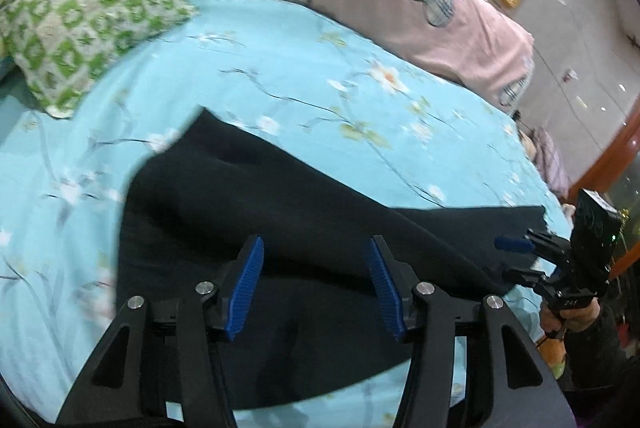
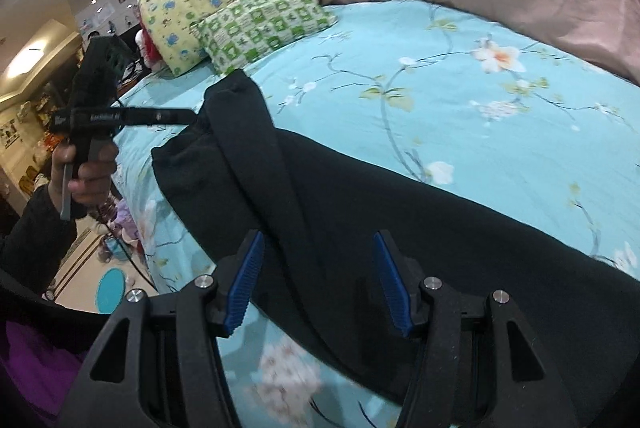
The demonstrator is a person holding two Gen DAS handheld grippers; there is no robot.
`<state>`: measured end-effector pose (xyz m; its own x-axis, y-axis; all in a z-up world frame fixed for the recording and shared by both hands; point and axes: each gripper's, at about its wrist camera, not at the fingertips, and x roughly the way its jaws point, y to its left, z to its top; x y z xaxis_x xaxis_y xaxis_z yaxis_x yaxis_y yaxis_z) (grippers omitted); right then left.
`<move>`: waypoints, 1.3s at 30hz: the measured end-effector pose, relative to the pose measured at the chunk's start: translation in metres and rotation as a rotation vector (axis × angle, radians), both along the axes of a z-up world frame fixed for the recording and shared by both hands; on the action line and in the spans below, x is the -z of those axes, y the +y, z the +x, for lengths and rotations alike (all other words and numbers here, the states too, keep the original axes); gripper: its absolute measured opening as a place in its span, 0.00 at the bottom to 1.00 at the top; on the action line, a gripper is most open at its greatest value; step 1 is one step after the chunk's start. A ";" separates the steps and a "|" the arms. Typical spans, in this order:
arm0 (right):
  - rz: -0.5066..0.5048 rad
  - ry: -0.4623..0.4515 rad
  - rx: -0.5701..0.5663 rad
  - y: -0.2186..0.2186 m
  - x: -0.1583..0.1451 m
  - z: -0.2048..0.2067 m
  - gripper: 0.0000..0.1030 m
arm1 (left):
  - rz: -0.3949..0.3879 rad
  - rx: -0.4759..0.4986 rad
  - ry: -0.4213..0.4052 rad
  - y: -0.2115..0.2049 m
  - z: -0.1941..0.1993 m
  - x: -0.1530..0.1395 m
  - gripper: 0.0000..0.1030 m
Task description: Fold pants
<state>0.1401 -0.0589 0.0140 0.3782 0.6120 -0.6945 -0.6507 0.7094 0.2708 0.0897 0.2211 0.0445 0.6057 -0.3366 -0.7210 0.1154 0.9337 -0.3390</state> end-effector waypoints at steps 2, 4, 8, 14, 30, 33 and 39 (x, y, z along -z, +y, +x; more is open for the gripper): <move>-0.002 0.006 -0.002 0.008 0.002 0.005 0.56 | 0.003 -0.019 0.005 0.019 0.005 -0.001 0.53; 0.006 0.029 -0.002 0.016 0.005 0.012 0.56 | 0.008 -0.043 0.010 0.037 0.012 -0.002 0.54; 0.011 0.046 -0.021 0.029 0.005 0.021 0.56 | 0.010 -0.068 0.027 0.066 0.029 -0.002 0.60; -0.010 0.058 -0.069 0.051 0.004 0.032 0.56 | -0.036 0.008 0.083 0.095 0.070 0.003 0.72; -0.015 0.147 -0.161 0.090 0.018 0.052 0.50 | -0.125 0.264 0.224 0.094 0.119 0.037 0.49; -0.018 0.167 -0.169 0.094 0.023 0.054 0.23 | -0.071 0.260 0.182 0.085 0.113 0.030 0.41; -0.008 0.111 -0.174 0.093 0.013 0.045 0.07 | -0.037 0.210 0.094 0.085 0.089 0.007 0.17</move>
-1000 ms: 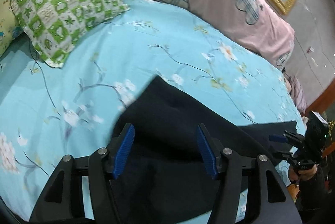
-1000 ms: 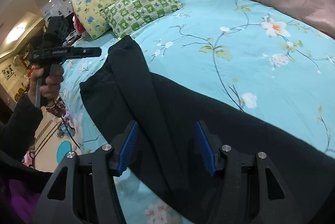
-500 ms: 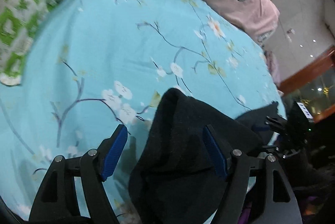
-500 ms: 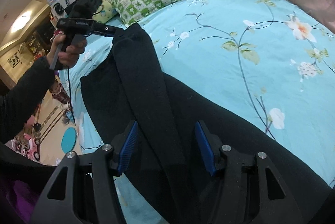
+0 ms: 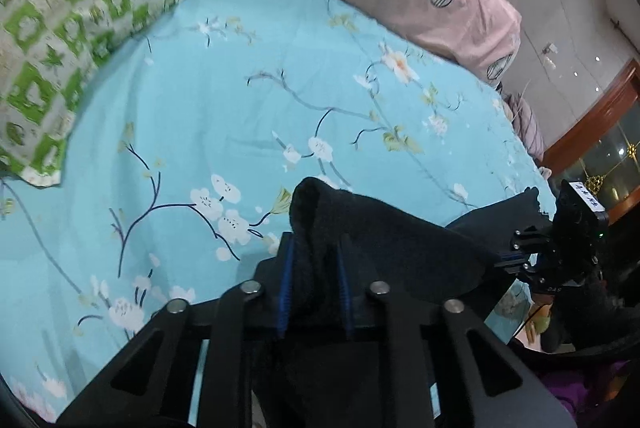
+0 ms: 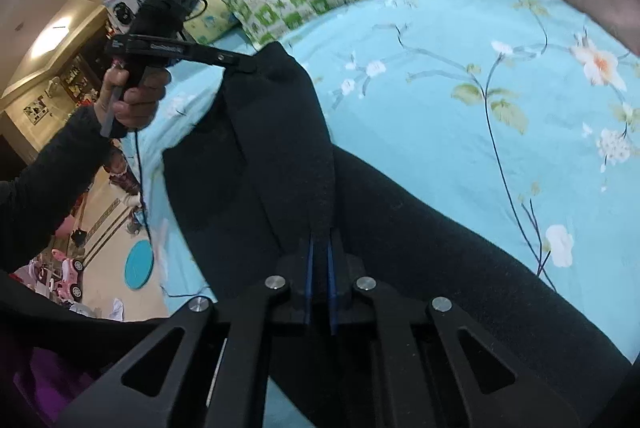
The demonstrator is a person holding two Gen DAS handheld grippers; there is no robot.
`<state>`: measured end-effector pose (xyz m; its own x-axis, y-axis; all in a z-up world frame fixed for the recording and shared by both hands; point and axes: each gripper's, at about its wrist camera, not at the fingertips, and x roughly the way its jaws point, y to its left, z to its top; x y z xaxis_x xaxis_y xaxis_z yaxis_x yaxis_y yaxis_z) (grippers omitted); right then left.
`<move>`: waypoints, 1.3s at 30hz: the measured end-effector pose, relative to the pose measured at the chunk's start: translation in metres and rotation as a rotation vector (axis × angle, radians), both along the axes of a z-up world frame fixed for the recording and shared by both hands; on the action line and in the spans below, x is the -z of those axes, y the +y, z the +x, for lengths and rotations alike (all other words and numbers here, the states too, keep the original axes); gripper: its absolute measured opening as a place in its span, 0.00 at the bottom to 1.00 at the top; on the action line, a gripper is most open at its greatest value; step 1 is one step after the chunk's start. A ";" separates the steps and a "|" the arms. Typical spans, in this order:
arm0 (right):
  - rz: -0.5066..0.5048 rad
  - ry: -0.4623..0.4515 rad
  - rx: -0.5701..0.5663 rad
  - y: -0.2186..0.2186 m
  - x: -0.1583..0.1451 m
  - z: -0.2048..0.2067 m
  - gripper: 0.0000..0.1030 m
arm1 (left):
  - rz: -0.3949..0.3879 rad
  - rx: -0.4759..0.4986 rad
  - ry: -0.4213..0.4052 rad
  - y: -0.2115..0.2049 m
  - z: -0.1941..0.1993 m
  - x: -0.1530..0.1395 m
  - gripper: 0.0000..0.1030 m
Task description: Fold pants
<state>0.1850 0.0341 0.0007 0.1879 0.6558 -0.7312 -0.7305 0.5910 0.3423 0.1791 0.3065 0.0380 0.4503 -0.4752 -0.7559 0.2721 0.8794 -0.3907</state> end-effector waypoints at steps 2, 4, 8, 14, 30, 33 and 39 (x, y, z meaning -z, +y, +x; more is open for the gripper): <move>0.014 -0.037 -0.011 -0.001 -0.010 -0.010 0.07 | 0.005 -0.006 -0.037 -0.002 -0.014 -0.008 0.15; 0.015 -0.066 -0.027 0.000 -0.015 -0.018 0.06 | 0.008 -0.019 -0.066 -0.003 -0.030 -0.012 0.15; -0.010 -0.125 -0.062 0.005 -0.019 -0.039 0.06 | -0.009 -0.071 -0.116 -0.001 -0.063 -0.013 0.14; -0.046 -0.155 -0.109 0.012 -0.008 -0.061 0.06 | -0.024 -0.143 -0.140 -0.001 -0.097 -0.001 0.12; -0.140 -0.222 -0.184 0.020 0.012 -0.089 0.06 | -0.137 -0.339 -0.148 0.014 -0.141 0.035 0.12; -0.140 -0.225 -0.190 0.019 0.011 -0.090 0.06 | -0.149 -0.364 -0.144 0.015 -0.149 0.038 0.12; -0.147 -0.216 -0.204 0.020 0.011 -0.090 0.06 | -0.148 -0.396 -0.135 0.016 -0.162 0.042 0.12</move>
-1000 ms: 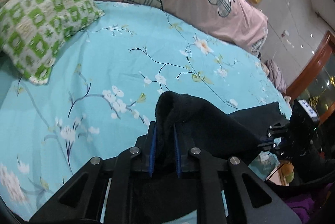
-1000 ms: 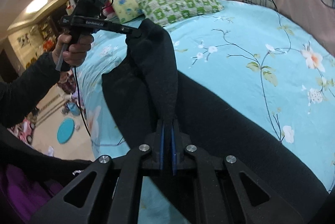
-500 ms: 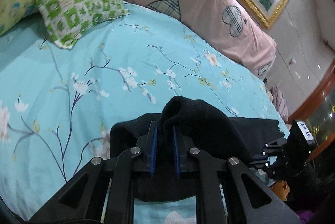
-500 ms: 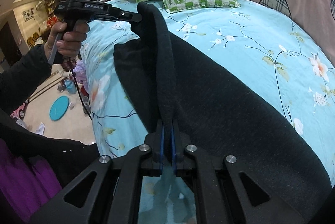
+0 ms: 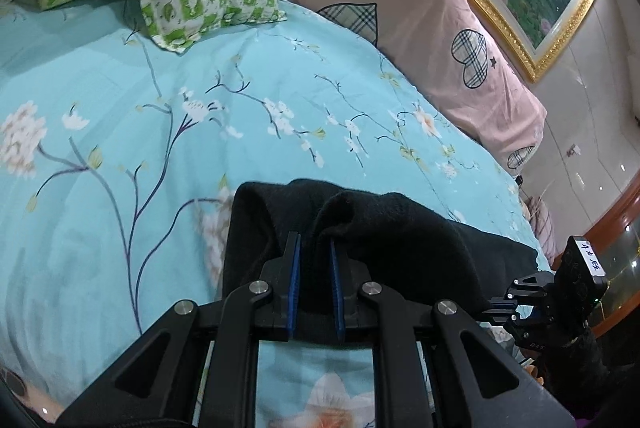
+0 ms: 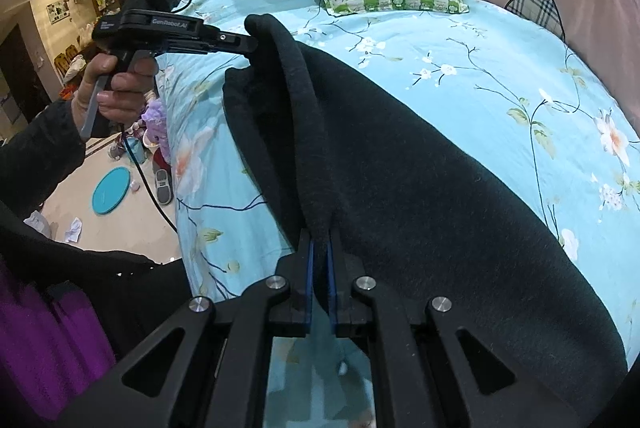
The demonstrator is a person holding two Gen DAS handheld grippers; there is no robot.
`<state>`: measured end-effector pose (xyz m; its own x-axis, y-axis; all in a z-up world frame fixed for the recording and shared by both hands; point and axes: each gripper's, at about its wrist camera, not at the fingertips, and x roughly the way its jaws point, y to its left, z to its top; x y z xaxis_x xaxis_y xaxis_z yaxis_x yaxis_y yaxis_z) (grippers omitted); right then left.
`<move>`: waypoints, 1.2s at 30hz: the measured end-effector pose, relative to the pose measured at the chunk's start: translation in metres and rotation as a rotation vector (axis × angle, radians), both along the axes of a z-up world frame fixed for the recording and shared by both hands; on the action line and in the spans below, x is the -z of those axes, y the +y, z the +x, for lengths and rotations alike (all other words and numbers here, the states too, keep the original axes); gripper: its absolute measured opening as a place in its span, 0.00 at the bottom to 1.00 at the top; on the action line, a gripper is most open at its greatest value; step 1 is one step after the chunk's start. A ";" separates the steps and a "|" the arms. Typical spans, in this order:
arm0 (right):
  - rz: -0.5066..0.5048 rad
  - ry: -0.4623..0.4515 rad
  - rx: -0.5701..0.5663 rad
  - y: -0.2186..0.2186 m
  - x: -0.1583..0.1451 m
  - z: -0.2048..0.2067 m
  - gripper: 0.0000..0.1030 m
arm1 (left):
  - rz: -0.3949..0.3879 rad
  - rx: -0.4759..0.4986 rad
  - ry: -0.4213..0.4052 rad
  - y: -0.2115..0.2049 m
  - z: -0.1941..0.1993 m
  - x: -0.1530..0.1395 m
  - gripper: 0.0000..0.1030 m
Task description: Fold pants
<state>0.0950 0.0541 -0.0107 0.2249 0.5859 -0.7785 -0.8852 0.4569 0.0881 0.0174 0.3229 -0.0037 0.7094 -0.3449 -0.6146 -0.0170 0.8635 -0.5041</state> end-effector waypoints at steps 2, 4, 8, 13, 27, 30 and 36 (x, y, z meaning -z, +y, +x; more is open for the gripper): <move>-0.007 -0.017 -0.015 0.001 0.000 -0.004 0.07 | -0.002 -0.011 0.005 0.001 -0.004 0.001 0.10; -0.012 -0.027 -0.028 0.003 -0.001 -0.007 0.07 | -0.006 -0.019 0.009 0.002 -0.007 0.002 0.09; -0.014 -0.030 -0.038 0.004 -0.001 -0.007 0.07 | -0.026 -0.037 0.027 0.003 -0.016 0.006 0.10; -0.001 0.030 -0.047 0.002 0.000 -0.006 0.11 | -0.045 -0.054 0.042 0.001 -0.030 0.005 0.11; 0.097 0.073 0.000 -0.005 -0.008 0.001 0.11 | -0.077 -0.111 0.047 -0.006 -0.061 -0.013 0.31; 0.118 0.082 0.024 -0.007 -0.011 0.008 0.11 | -0.078 -0.095 0.056 -0.013 -0.059 -0.011 0.31; 0.127 0.076 0.063 -0.006 -0.017 0.022 0.11 | -0.072 -0.075 0.094 -0.026 -0.054 0.001 0.32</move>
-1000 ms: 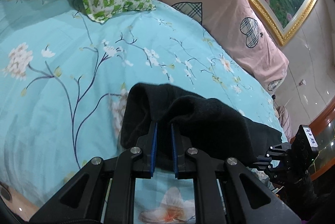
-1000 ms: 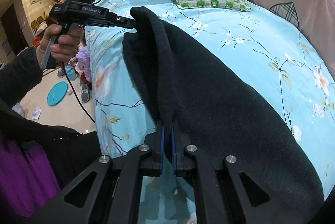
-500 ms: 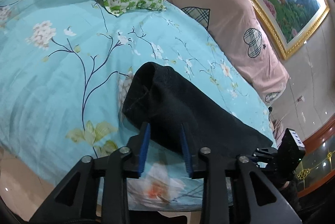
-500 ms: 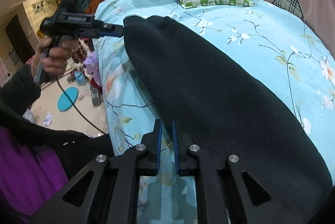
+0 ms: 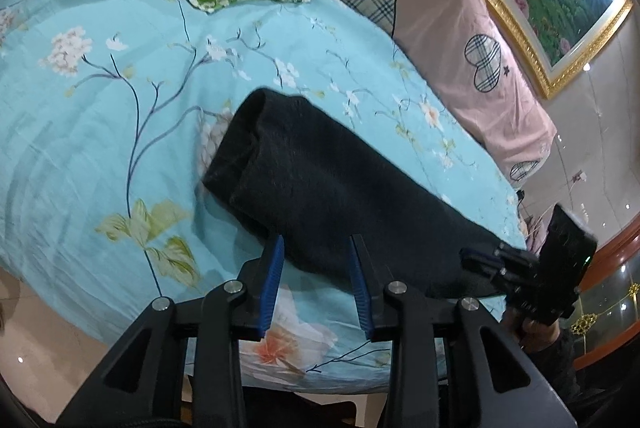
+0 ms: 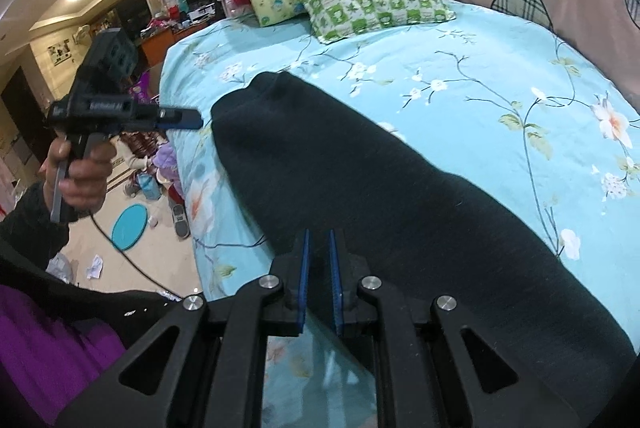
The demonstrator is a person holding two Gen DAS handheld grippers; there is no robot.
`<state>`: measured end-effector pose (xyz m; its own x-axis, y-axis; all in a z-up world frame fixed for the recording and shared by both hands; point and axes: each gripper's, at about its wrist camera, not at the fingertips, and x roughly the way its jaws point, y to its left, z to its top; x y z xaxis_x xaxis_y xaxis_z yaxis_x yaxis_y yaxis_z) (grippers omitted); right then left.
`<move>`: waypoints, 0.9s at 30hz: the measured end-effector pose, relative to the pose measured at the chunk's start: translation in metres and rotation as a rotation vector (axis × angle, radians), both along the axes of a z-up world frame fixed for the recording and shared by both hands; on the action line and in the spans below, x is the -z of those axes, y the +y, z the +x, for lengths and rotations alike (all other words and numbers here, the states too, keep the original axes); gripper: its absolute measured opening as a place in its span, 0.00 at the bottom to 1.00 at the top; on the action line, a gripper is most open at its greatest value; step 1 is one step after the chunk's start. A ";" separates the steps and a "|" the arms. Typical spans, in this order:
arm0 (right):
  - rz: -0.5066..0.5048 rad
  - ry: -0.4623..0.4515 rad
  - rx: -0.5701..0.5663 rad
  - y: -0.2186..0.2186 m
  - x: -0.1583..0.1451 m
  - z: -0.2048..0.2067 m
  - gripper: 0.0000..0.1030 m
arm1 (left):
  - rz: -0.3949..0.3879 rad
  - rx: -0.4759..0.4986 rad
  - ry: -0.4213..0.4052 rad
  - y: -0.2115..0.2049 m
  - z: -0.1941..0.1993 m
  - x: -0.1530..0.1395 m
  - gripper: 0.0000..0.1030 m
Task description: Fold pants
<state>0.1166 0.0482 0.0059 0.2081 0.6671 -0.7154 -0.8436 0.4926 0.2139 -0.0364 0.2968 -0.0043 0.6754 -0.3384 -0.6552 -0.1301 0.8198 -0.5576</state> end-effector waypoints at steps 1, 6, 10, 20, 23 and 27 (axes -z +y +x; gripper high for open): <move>0.002 0.000 0.006 0.000 -0.001 0.002 0.11 | 0.001 -0.001 0.006 -0.001 0.001 0.002 0.32; 0.018 0.006 0.047 -0.006 -0.005 0.017 0.11 | 0.005 -0.034 0.036 0.003 0.004 0.012 0.32; 0.005 0.010 0.100 -0.009 -0.005 0.035 0.11 | 0.020 -0.066 0.059 0.005 0.008 0.020 0.32; -0.047 0.031 0.185 0.000 0.002 0.094 0.45 | 0.003 -0.079 0.064 0.008 0.020 0.027 0.32; -0.102 0.066 0.183 0.008 0.014 0.115 0.45 | -0.001 -0.079 0.066 0.008 0.021 0.029 0.32; -0.154 0.136 0.157 0.014 0.030 0.135 0.45 | -0.007 -0.074 0.065 0.008 0.021 0.030 0.32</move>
